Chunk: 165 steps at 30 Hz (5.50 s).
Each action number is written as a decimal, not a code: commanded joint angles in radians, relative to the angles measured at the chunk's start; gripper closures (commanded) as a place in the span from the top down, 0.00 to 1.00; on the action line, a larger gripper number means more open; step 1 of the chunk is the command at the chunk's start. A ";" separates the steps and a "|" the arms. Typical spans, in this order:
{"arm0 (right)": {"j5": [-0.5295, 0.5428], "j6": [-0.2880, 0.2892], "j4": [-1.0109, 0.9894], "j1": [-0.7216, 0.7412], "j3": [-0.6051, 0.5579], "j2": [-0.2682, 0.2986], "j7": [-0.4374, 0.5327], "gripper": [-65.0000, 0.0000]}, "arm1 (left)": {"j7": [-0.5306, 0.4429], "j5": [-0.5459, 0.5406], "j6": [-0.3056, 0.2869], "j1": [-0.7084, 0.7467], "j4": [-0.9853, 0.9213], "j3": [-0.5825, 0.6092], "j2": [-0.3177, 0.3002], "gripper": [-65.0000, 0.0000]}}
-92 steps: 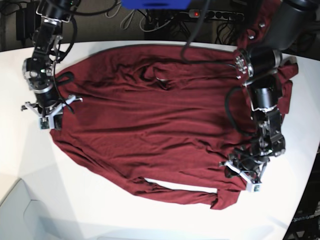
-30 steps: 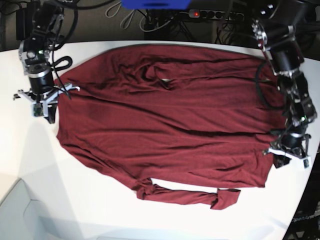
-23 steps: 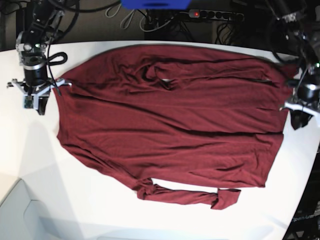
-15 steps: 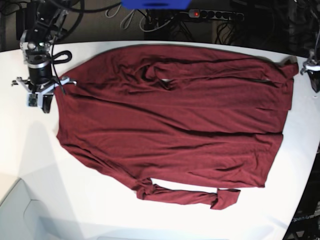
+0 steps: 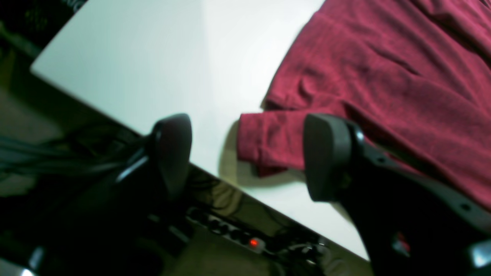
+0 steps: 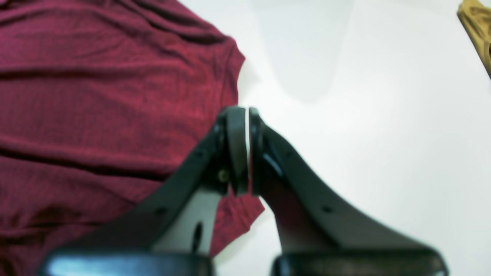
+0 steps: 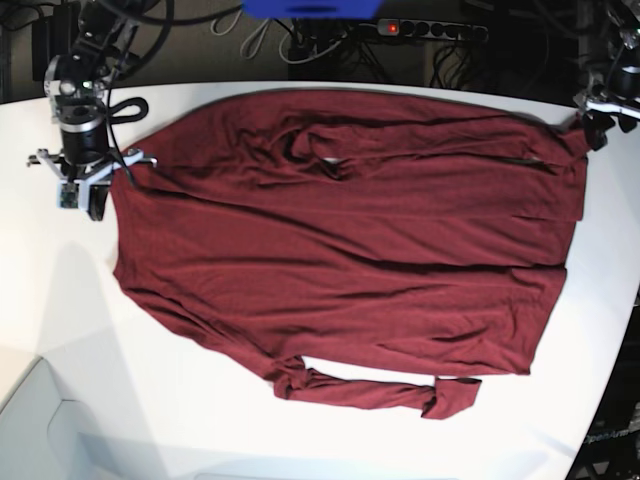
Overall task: Layout the t-shirt on the table in an organized manner, then fold the t-shirt properly
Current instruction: 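Move the left gripper back to the shirt's shoulder corner and grasp it, then pull the collar corner with the right gripper away from the left gripper, then hold both shoulder corners and drag the shirt toward the table's middle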
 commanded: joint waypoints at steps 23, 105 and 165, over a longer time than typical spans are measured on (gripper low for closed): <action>0.010 -0.003 0.041 -0.066 -0.038 0.006 0.028 0.00 | -0.031 0.129 -0.007 -0.081 -0.087 0.117 -0.029 0.01; 0.010 0.150 0.180 -0.341 -0.224 0.000 0.028 0.00 | 0.083 0.120 -0.007 -0.080 0.173 0.053 -0.016 0.00; 0.005 0.234 0.067 -0.051 -0.159 0.002 0.022 0.00 | 0.282 0.393 0.001 -0.411 -0.061 0.241 -0.090 0.01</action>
